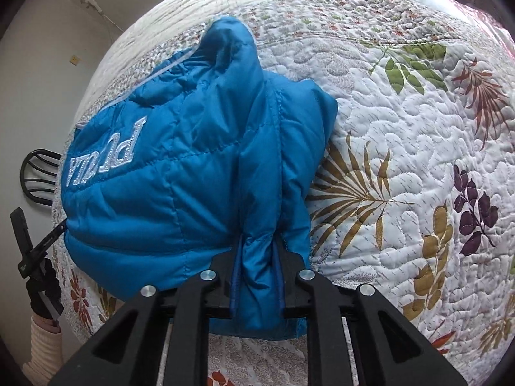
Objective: Fold large clothes
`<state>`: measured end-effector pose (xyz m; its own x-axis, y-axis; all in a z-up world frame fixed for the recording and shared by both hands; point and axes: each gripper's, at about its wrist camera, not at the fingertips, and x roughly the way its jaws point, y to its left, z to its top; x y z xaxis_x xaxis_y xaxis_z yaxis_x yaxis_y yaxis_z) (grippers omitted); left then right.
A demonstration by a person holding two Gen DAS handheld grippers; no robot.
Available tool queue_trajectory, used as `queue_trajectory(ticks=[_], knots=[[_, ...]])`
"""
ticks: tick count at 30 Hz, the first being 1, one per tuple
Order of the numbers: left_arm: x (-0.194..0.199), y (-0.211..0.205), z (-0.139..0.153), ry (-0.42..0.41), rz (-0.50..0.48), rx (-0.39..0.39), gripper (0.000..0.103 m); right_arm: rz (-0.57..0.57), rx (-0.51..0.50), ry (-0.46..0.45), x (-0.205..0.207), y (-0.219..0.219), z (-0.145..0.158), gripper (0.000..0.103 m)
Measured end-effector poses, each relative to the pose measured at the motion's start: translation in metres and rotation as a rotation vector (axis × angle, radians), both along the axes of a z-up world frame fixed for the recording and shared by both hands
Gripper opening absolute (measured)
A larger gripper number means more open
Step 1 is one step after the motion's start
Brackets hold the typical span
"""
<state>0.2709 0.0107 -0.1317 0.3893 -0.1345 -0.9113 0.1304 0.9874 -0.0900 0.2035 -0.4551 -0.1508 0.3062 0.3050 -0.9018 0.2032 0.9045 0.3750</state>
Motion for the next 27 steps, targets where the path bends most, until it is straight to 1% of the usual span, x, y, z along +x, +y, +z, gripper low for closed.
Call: queue_trajectory(ticks=[2,4,6,7,8,10,12,14,16,18,19,21,24,27], knots=[[-0.002,0.003,0.013,0.0,0.016,0.016,0.009,-0.011,-0.039,-0.011,-0.005,0.002,0.014,0.024],[-0.011,0.006,0.036,-0.04,0.031,0.009,0.009,-0.025,-0.108,-0.048,-0.016,0.006,0.037,0.025],[-0.021,0.0,0.059,-0.093,0.014,0.006,0.008,-0.023,-0.168,-0.093,-0.026,0.015,0.061,0.025],[-0.027,-0.007,0.071,-0.115,-0.002,0.007,0.008,-0.011,-0.167,-0.121,-0.029,0.021,0.072,0.025],[-0.031,-0.016,0.079,-0.131,-0.026,-0.005,0.008,0.011,-0.145,-0.143,-0.031,0.028,0.08,0.025],[-0.035,-0.036,0.086,-0.125,-0.074,-0.033,0.008,0.058,-0.101,-0.154,-0.025,0.048,0.089,0.025],[-0.036,-0.055,0.08,-0.098,-0.116,-0.048,0.01,0.105,-0.097,-0.144,-0.018,0.073,0.086,0.025],[-0.037,-0.075,0.065,-0.069,-0.139,-0.015,0.01,0.135,-0.13,-0.122,-0.013,0.092,0.074,0.025],[-0.038,-0.086,0.046,-0.028,-0.154,-0.01,0.011,0.144,-0.117,-0.09,-0.008,0.102,0.057,0.025],[-0.04,-0.087,0.025,0.007,-0.152,0.016,0.011,0.134,-0.125,-0.045,-0.011,0.104,0.04,0.024],[-0.039,-0.084,0.016,0.026,-0.153,0.004,0.011,0.129,-0.131,-0.027,-0.01,0.103,0.029,0.022],[-0.037,-0.078,0.002,0.055,-0.144,-0.04,0.01,0.12,-0.101,-0.012,-0.009,0.1,0.014,0.022],[-0.034,-0.074,-0.008,0.066,-0.134,-0.073,0.009,0.115,-0.081,-0.016,-0.008,0.099,0.003,0.021],[-0.035,-0.079,-0.012,0.057,-0.14,-0.043,0.008,0.12,-0.089,-0.014,-0.006,0.099,-0.001,0.021]])
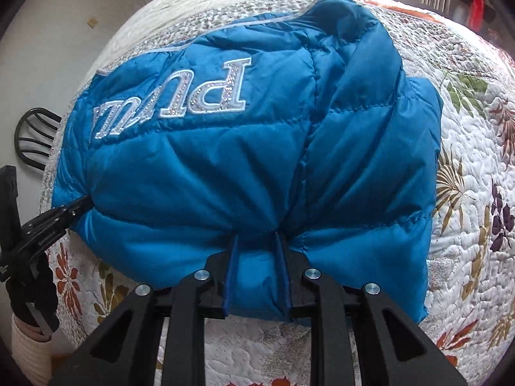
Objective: Fold large clothes
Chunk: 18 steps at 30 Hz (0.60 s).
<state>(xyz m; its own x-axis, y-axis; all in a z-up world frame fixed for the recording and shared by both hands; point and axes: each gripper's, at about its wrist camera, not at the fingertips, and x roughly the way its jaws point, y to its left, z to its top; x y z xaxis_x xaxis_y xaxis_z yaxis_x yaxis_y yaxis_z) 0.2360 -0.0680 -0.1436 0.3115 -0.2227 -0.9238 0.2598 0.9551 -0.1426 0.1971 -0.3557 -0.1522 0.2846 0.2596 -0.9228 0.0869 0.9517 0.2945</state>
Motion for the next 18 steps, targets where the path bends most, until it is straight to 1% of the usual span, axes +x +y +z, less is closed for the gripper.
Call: queue_trajectory(ticks=[3,7,10,12,13,14,15,16,17,18], knots=[[-0.002,-0.004,-0.005,-0.016,0.003,0.018,0.008,-0.003,0.001,0.003,0.001,-0.001,-0.003,0.021],[-0.006,-0.004,-0.007,-0.022,0.012,0.009,0.008,-0.006,-0.023,-0.014,-0.001,0.004,-0.004,0.021],[0.0,-0.003,-0.002,0.007,0.02,-0.004,0.008,0.002,-0.047,-0.008,-0.002,0.007,0.0,0.021],[0.0,0.002,0.007,0.026,0.027,-0.016,0.008,0.019,-0.043,-0.017,-0.002,0.007,0.006,0.023],[-0.002,0.006,0.014,0.028,0.031,-0.018,0.008,0.02,-0.032,-0.028,-0.007,0.004,0.013,0.028],[-0.006,0.012,0.023,0.011,0.04,-0.019,0.009,0.008,-0.017,-0.052,-0.014,-0.001,0.022,0.037],[-0.012,0.017,0.033,-0.012,0.047,-0.027,0.009,-0.009,0.002,-0.097,-0.024,-0.007,0.034,0.043],[-0.018,0.026,0.044,-0.037,0.055,-0.04,0.01,-0.026,0.027,-0.148,-0.035,-0.015,0.047,0.056],[-0.021,0.037,0.054,-0.055,0.067,-0.06,0.013,-0.045,0.052,-0.19,-0.044,-0.026,0.059,0.064],[-0.022,0.049,0.062,-0.066,0.084,-0.08,0.02,-0.069,0.067,-0.218,-0.051,-0.037,0.068,0.066]])
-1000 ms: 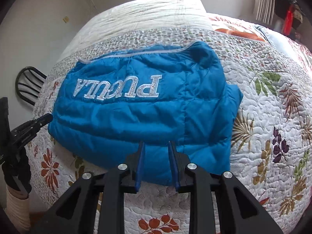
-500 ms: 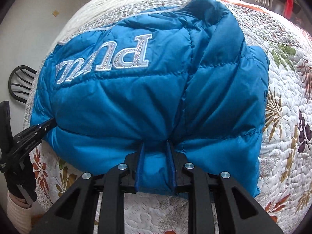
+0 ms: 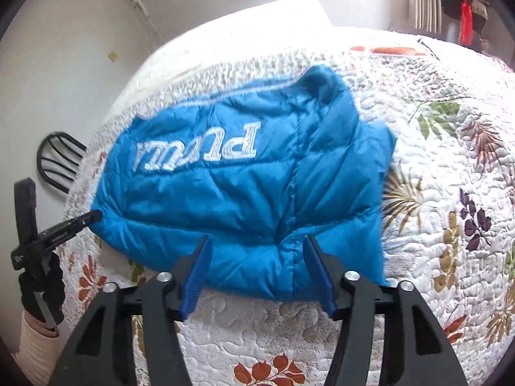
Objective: Fold large clothes
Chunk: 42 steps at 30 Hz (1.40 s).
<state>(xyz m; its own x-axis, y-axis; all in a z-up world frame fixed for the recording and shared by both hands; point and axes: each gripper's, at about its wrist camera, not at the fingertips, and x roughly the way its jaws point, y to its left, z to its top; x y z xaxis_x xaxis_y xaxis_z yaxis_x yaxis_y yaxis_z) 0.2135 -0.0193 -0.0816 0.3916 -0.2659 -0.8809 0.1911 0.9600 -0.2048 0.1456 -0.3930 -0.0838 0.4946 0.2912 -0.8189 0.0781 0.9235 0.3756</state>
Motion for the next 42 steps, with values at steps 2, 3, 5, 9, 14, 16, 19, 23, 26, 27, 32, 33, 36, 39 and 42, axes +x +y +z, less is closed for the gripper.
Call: queue_trajectory(ticks=[2,3,5,9,14,16,19,23,26,27,32,33,36,39,42], knots=[[0.003,0.022,0.008,-0.009,0.039,-0.02,0.038,-0.044,0.024,-0.015,-0.007,-0.026,0.009,0.076],[0.006,0.034,0.01,-0.016,0.059,-0.016,0.047,-0.07,0.04,-0.013,-0.008,-0.04,0.009,0.078],[0.02,0.049,0.01,-0.016,0.094,0.009,0.057,-0.121,0.076,0.007,-0.003,-0.066,0.004,0.081],[0.045,0.079,-0.002,0.038,0.112,-0.065,0.066,-0.145,0.24,0.051,0.009,-0.1,-0.025,0.082],[0.063,0.083,-0.03,0.1,0.096,-0.123,0.071,-0.16,0.328,0.092,0.033,-0.115,-0.058,0.082],[0.07,0.083,-0.041,0.126,0.089,-0.176,0.072,-0.158,0.362,0.102,0.041,-0.117,-0.068,0.083],[0.082,0.082,-0.051,0.14,0.084,-0.236,0.074,-0.142,0.402,0.108,0.054,-0.116,-0.079,0.083],[0.103,0.075,-0.061,0.164,0.067,-0.295,0.075,-0.127,0.412,0.129,0.072,-0.112,-0.091,0.083],[0.118,0.062,-0.07,0.197,0.047,-0.315,0.076,-0.121,0.434,0.146,0.085,-0.108,-0.102,0.083],[0.122,0.057,-0.071,0.205,0.043,-0.307,0.077,-0.118,0.451,0.147,0.089,-0.107,-0.105,0.083],[0.125,0.034,-0.063,0.184,0.008,-0.254,0.048,-0.082,0.41,0.144,0.103,-0.088,-0.104,0.055],[0.122,0.031,-0.059,0.171,0.006,-0.236,0.038,-0.071,0.441,0.144,0.103,-0.086,-0.103,0.047],[0.115,0.028,-0.041,0.124,0.012,-0.234,0.019,-0.072,0.491,0.127,0.098,-0.084,-0.092,0.025],[0.102,0.03,-0.013,0.057,-0.004,-0.257,0.013,-0.046,0.516,0.063,0.088,-0.079,-0.062,0.019],[0.084,0.031,0.022,-0.01,-0.026,-0.277,0.012,0.018,0.474,-0.007,0.074,-0.065,-0.019,0.018]])
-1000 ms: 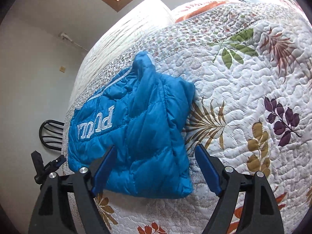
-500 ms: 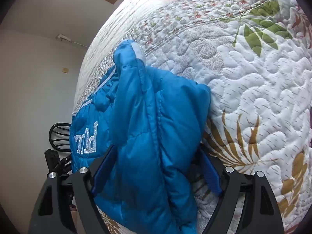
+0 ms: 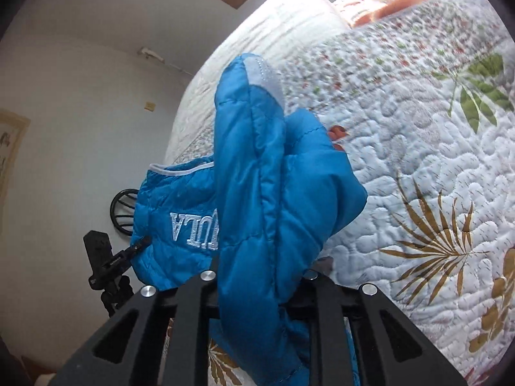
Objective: Fold large clothes
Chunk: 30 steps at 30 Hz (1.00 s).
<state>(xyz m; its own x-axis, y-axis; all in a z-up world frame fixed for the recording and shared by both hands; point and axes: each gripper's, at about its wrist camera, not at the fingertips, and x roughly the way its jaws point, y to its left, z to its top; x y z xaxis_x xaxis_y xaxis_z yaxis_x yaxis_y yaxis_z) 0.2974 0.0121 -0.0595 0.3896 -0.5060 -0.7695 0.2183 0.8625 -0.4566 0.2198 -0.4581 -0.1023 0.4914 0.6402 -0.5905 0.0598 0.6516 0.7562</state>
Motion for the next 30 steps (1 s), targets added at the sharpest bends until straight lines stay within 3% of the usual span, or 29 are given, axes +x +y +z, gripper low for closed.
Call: queue_trajectory(ticks=[3,7,10,14,19,25,27,30], knots=[[-0.025,0.007,0.037,-0.073,0.004,0.001,0.012,0.046,-0.072,-0.083,-0.02,0.02,0.046,0.017],[-0.067,0.033,0.079,-0.143,0.026,-0.012,0.012,0.078,-0.087,-0.165,-0.058,0.04,0.09,0.017],[-0.107,0.061,0.096,-0.18,0.051,-0.015,0.012,0.099,-0.077,-0.212,-0.089,0.053,0.109,0.017],[-0.153,0.091,0.1,-0.18,0.099,-0.003,0.012,0.124,-0.059,-0.207,-0.117,0.072,0.107,0.017],[-0.183,0.111,0.066,-0.119,0.132,0.035,0.012,0.158,-0.056,-0.123,-0.137,0.101,0.069,0.017],[-0.183,0.132,-0.028,0.016,0.162,0.133,0.014,0.141,-0.1,0.03,-0.151,0.119,-0.003,0.018],[-0.184,0.139,-0.059,0.056,0.179,0.169,0.022,0.107,-0.137,0.1,-0.156,0.116,-0.029,0.02],[-0.188,0.144,-0.081,0.048,0.189,0.162,0.032,0.067,-0.061,0.18,-0.16,0.105,-0.071,0.025]])
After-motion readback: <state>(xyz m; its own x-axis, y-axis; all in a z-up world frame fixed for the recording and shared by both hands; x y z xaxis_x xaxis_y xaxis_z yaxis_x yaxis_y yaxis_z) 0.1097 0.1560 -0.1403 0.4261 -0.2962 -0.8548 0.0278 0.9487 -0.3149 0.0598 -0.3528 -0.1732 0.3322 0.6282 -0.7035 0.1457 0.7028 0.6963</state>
